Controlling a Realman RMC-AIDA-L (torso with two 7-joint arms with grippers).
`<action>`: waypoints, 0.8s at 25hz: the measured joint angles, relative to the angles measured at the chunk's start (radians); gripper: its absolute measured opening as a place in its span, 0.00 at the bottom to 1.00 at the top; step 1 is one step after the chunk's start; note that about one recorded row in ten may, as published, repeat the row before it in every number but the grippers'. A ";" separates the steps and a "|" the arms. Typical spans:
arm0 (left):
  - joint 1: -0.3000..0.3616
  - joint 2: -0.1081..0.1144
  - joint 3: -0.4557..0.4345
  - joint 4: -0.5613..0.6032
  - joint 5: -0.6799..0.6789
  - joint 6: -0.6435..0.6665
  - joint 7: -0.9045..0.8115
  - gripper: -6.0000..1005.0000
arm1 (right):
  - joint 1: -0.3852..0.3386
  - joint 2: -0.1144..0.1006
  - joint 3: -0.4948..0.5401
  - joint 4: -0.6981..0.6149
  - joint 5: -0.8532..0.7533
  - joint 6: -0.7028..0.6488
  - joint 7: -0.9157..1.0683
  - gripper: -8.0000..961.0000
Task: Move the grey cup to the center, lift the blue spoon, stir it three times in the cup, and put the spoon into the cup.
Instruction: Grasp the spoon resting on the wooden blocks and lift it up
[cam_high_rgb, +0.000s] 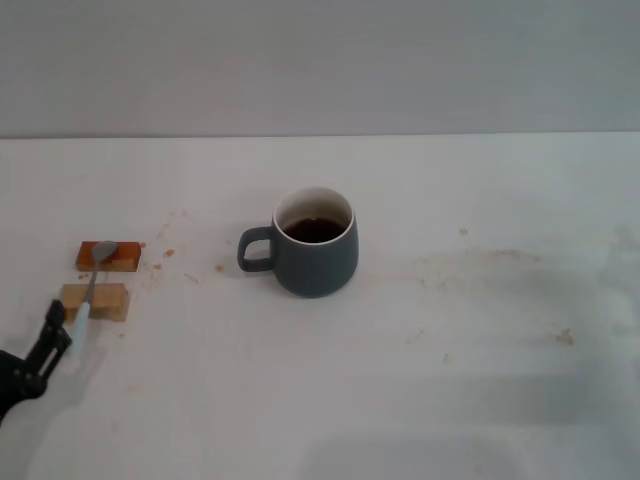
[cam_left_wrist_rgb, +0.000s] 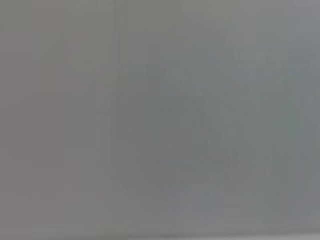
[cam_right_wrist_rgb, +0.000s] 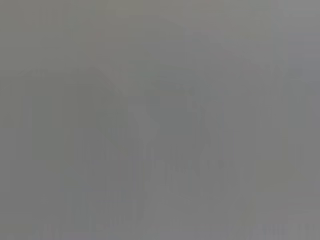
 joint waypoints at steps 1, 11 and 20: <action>0.000 0.000 0.000 0.000 0.000 0.000 0.000 0.74 | 0.000 0.000 0.000 0.000 0.000 0.000 0.000 0.01; -0.002 0.003 0.047 0.000 0.002 -0.078 0.010 0.74 | -0.019 0.004 -0.005 0.041 0.001 -0.020 -0.004 0.01; -0.022 0.003 0.072 0.000 0.007 -0.124 0.054 0.73 | -0.027 0.004 -0.005 0.067 -0.005 -0.031 -0.005 0.01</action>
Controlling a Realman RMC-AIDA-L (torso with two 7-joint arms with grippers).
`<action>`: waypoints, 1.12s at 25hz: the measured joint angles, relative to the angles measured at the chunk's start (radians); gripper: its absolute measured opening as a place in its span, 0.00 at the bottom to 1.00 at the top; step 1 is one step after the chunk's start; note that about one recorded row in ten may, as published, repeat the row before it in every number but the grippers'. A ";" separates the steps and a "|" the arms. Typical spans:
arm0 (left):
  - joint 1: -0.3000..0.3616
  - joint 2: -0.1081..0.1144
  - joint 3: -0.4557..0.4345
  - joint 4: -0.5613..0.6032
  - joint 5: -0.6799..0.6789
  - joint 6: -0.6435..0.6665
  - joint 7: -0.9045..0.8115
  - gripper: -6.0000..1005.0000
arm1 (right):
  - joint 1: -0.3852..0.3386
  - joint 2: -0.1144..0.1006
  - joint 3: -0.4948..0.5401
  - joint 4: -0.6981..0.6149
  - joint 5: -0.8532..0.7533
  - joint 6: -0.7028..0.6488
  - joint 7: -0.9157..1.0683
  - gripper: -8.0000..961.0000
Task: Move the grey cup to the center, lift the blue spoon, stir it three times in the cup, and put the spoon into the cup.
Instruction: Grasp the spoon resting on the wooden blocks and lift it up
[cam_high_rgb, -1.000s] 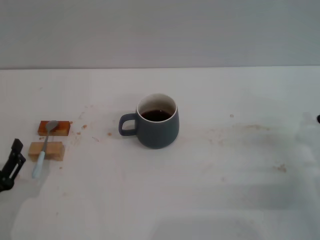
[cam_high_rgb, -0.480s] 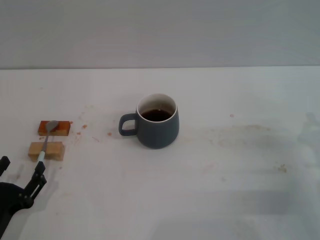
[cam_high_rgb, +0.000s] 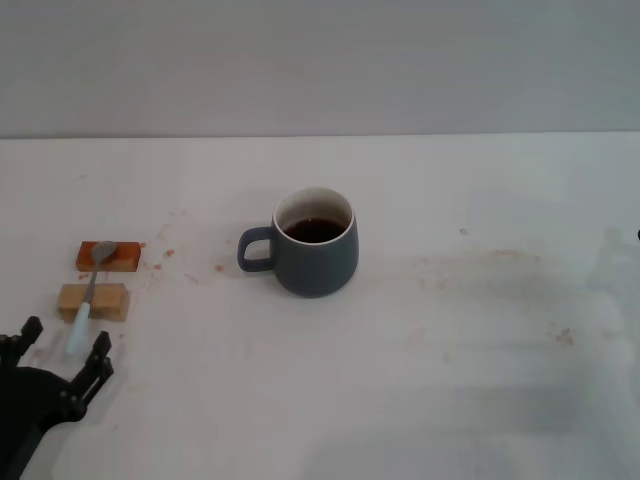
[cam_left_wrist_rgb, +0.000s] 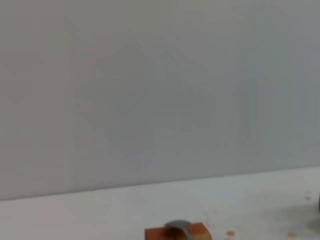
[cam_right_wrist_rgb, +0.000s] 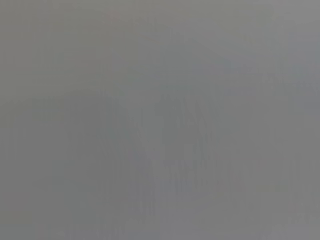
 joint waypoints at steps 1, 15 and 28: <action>0.000 0.000 0.000 0.000 0.000 0.000 0.000 0.73 | 0.000 0.000 0.000 0.000 0.000 0.000 0.000 0.01; -0.016 -0.002 -0.006 -0.002 -0.008 -0.052 0.056 0.73 | -0.016 -0.001 -0.001 0.021 -0.004 -0.018 -0.001 0.01; -0.029 -0.003 -0.005 -0.009 -0.032 -0.070 0.049 0.72 | -0.010 -0.004 -0.001 0.027 -0.004 -0.018 -0.001 0.01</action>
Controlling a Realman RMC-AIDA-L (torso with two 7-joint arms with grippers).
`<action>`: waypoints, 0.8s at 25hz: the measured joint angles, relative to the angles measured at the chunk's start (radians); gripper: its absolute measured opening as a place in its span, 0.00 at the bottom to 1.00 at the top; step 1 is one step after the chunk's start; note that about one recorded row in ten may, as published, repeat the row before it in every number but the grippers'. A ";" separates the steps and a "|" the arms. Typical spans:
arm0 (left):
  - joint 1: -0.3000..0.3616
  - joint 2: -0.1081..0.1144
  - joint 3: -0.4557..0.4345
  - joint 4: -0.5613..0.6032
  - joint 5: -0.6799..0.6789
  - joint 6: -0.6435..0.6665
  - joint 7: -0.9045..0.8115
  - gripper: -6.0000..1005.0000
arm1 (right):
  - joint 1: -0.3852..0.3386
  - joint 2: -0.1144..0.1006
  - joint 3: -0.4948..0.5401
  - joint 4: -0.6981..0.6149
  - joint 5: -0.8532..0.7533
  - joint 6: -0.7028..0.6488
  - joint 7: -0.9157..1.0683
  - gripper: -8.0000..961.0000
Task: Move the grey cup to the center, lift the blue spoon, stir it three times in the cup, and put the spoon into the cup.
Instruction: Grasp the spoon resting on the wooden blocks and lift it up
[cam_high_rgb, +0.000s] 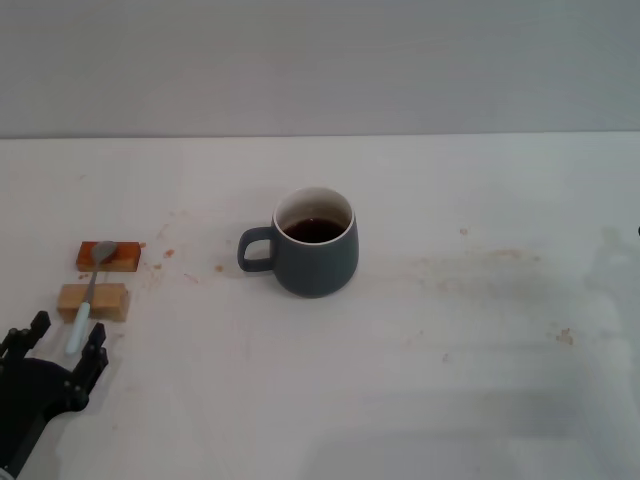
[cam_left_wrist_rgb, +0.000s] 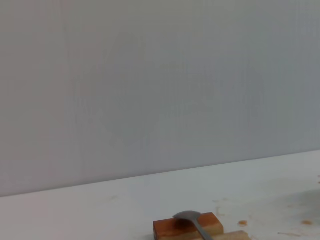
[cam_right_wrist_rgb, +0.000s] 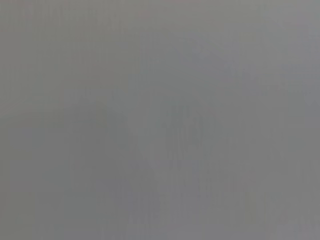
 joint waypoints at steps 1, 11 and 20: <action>0.000 0.000 0.000 -0.007 0.000 -0.008 -0.001 0.72 | 0.001 0.000 0.000 0.000 0.000 0.000 0.000 0.01; 0.001 0.001 0.004 -0.021 -0.001 -0.029 -0.002 0.64 | 0.007 -0.001 0.001 -0.005 0.000 0.000 0.000 0.01; 0.006 0.004 0.006 -0.039 0.000 -0.037 -0.002 0.57 | 0.012 -0.003 0.000 -0.008 0.000 0.000 0.000 0.01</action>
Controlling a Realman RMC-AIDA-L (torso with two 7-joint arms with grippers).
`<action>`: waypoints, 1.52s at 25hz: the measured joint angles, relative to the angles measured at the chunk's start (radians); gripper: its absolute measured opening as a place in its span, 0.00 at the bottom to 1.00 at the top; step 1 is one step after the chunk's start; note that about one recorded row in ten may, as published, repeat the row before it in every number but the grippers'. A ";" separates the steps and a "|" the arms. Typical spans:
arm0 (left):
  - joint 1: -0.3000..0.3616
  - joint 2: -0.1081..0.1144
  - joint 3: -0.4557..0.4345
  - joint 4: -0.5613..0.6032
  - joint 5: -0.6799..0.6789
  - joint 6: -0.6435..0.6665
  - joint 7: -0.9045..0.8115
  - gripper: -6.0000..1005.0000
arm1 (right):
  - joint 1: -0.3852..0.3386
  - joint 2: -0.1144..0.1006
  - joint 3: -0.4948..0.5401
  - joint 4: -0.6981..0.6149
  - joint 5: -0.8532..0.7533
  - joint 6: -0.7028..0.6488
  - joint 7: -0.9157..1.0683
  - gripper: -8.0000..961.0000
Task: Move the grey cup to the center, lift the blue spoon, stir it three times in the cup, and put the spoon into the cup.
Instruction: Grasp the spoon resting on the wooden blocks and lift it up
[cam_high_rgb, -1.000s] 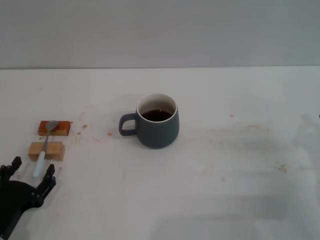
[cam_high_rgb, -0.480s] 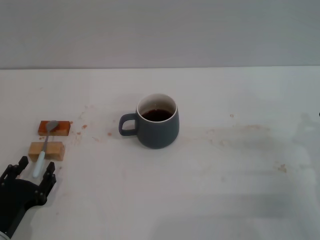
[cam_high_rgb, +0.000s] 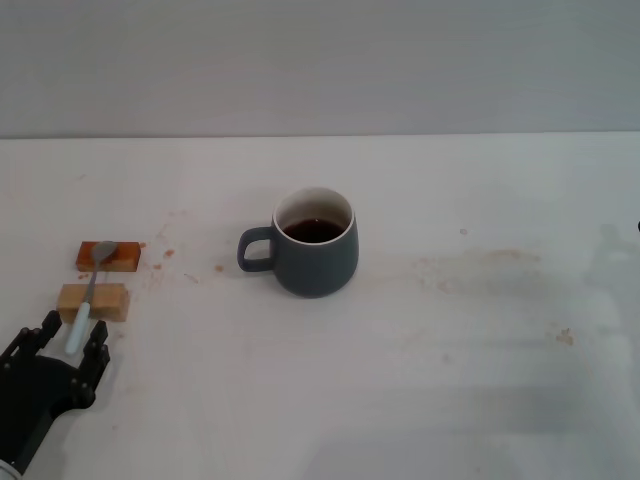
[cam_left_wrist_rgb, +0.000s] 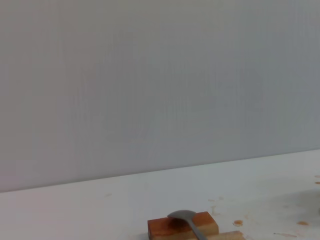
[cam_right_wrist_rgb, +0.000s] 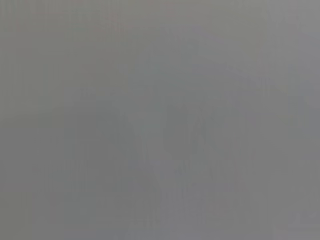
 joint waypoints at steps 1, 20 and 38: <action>0.000 0.000 0.000 0.000 0.000 0.000 0.000 0.55 | 0.001 0.000 0.000 0.000 0.000 0.000 0.000 0.01; 0.002 -0.001 -0.003 -0.003 -0.022 -0.017 -0.001 0.54 | 0.002 0.000 0.000 -0.003 0.000 -0.008 0.000 0.01; 0.005 0.002 0.026 -0.003 -0.013 0.019 0.014 0.27 | 0.004 0.000 0.000 -0.002 -0.001 -0.009 0.000 0.01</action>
